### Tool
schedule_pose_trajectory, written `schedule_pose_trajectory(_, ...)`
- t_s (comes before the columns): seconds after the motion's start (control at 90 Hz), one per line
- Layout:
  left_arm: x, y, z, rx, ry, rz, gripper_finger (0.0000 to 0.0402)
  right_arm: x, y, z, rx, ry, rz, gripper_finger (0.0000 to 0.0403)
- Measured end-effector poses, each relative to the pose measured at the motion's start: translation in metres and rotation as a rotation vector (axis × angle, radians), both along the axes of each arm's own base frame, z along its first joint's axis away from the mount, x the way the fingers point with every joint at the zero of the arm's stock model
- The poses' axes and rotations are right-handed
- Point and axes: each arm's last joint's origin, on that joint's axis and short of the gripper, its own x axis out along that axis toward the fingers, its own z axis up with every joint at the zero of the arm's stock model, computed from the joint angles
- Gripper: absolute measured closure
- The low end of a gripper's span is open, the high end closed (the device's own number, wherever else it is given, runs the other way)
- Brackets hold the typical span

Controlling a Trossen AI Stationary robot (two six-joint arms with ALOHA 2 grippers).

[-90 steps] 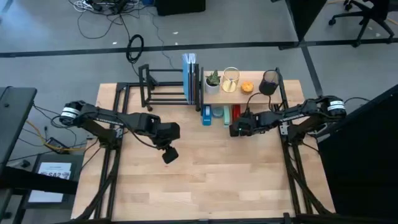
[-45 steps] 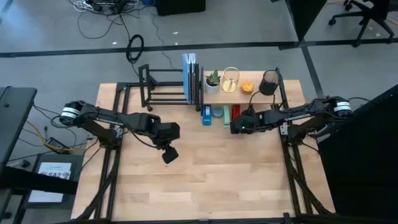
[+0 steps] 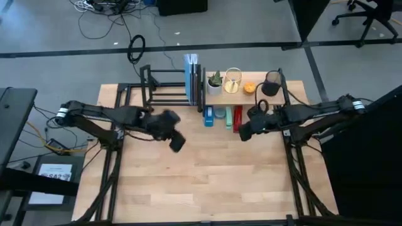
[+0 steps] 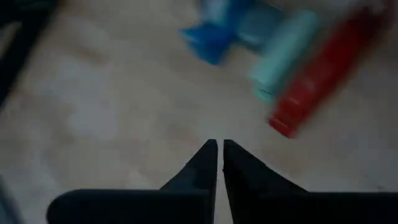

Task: Stock shelves
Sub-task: Remove the blue book from the black book shelf

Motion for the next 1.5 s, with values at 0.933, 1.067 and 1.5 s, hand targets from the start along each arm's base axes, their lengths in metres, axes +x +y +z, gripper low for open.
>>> schedule_pose_trajectory(0.933, 0.019, 0.113, -0.064, 0.651, -0.264, 0.429, 0.0186, 0.013, 0.003, 0.043, 0.005, -0.216, 0.293, 0.0403)
schedule_pose_trajectory(1.067, 0.020, 0.119, -0.079, 0.619, -0.295, 0.362, 0.0207, 0.013, 0.000, 0.043, 0.022, -0.220, 0.262, 0.0403)
schedule_pose_trajectory(1.5, 0.037, 0.127, -0.110, 0.587, -0.206, 0.521, 0.0214, 0.012, -0.024, 0.045, 0.035, -0.218, 0.297, 0.0402)
